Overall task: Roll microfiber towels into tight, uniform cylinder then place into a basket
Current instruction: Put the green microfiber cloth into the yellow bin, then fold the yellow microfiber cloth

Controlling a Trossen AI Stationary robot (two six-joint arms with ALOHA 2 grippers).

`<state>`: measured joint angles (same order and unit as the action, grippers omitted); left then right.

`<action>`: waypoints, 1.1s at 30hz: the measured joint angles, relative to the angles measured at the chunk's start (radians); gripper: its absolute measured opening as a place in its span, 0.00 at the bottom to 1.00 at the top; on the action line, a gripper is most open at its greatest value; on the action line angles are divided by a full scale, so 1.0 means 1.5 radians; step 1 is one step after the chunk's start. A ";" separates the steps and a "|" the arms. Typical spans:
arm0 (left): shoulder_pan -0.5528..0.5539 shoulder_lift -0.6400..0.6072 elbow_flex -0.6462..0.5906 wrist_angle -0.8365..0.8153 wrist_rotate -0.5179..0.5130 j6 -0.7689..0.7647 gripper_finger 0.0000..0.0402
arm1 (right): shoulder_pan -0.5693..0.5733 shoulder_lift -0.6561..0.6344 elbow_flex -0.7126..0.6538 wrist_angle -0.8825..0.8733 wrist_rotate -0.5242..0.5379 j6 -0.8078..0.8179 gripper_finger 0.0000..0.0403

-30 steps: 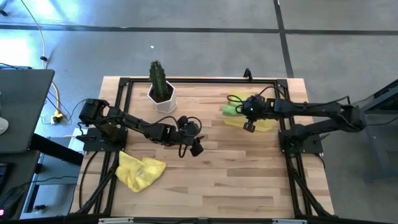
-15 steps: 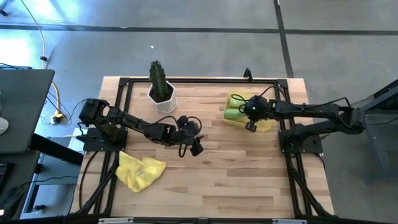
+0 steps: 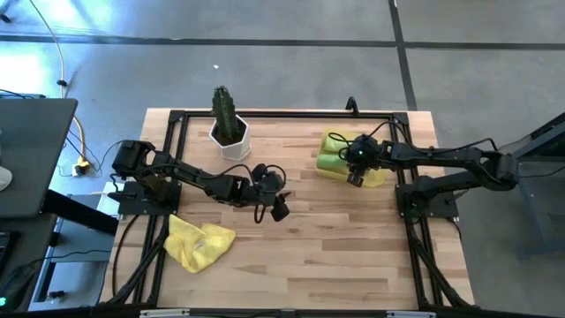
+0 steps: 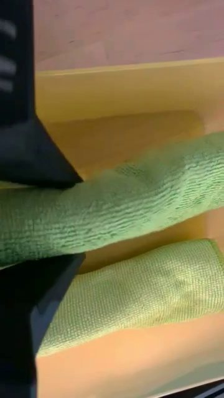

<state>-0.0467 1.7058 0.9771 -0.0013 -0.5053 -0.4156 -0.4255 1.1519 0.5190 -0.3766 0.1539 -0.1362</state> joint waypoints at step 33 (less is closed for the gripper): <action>-0.165 -0.100 0.016 -0.650 0.558 -0.392 0.40 | 0.270 -0.001 0.200 -0.006 -0.335 0.015 0.56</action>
<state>-0.2942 1.5562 1.0014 -0.9764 0.3311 -1.0033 -0.0203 1.1500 0.8196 -0.3859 -0.3483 -0.1132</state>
